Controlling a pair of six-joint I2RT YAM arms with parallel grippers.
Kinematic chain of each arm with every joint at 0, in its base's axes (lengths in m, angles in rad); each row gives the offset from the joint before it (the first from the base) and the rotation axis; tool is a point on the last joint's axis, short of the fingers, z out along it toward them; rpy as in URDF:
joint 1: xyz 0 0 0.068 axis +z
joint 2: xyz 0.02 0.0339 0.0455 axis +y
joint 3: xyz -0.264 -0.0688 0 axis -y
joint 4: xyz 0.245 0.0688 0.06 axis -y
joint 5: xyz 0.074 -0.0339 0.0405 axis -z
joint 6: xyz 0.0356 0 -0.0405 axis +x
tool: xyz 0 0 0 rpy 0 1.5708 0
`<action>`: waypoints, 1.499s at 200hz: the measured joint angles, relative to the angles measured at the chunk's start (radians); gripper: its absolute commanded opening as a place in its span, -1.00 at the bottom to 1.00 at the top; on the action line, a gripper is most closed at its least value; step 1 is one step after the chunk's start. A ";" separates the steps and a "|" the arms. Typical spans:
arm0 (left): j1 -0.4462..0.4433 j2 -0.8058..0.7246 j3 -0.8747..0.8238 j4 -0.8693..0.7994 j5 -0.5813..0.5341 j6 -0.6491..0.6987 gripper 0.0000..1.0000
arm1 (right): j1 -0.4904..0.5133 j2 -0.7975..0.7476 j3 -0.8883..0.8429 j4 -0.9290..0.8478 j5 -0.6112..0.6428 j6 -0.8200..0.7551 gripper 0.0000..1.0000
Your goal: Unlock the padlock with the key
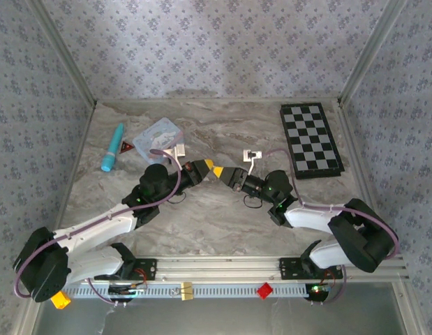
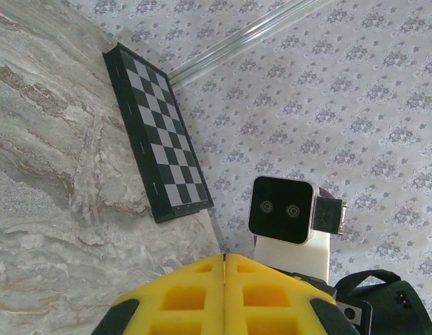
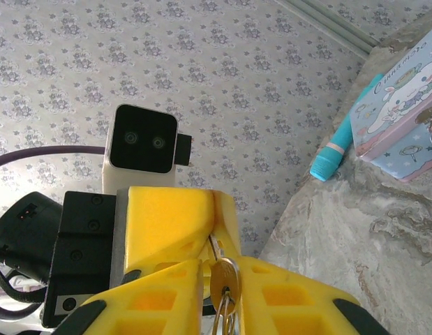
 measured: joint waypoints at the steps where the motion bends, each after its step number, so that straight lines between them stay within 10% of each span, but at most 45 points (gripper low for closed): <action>1: 0.000 0.000 0.000 0.000 0.000 0.000 -1.00 | 0.000 0.000 0.000 0.000 0.000 0.000 -0.65; 225: 0.002 -0.008 -0.013 -0.005 -0.008 0.001 -1.00 | -0.014 0.043 0.007 0.035 -0.023 0.030 -0.63; 300: 0.002 -0.013 -0.017 -0.008 -0.023 0.001 -1.00 | -0.011 0.061 0.008 0.060 -0.034 0.043 -0.96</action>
